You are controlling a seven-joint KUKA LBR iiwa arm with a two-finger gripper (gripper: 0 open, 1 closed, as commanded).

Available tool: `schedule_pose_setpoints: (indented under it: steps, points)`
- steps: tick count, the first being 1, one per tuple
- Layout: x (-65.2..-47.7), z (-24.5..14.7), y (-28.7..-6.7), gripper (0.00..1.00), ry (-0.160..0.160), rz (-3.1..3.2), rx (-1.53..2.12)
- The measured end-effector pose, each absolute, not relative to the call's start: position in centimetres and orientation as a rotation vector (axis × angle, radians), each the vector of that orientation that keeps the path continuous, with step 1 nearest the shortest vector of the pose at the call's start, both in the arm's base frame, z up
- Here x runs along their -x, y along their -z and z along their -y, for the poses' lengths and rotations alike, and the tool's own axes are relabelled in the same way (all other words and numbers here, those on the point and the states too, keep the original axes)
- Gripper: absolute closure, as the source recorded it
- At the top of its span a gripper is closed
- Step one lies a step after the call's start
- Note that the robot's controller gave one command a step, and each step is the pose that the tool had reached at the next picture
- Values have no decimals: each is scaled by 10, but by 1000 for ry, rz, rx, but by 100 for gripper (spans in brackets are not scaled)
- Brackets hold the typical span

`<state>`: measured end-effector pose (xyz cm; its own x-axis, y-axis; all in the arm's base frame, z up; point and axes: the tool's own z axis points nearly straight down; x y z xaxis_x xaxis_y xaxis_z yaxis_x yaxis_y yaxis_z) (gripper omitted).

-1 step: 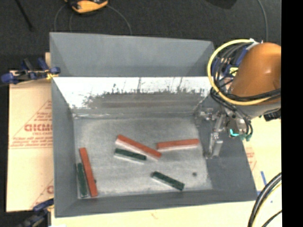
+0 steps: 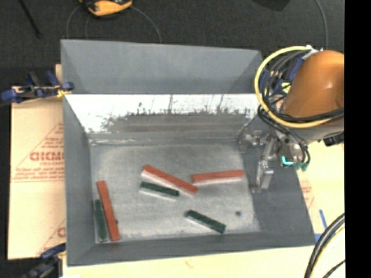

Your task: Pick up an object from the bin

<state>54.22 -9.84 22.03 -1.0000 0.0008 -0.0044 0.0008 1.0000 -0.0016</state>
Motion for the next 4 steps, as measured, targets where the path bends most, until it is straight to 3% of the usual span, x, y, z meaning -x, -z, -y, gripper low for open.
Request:
schedule_pose_setpoints:
  steps: [1,2,3,4]
  points:
    - [-549,77,-180,0,6,-3128,31]
    - [-525,91,-110,0,-1,-3132,-73]
    - [-543,112,-70,0,1,-3129,-200]
    - [-545,66,-72,0,7,-3135,8]
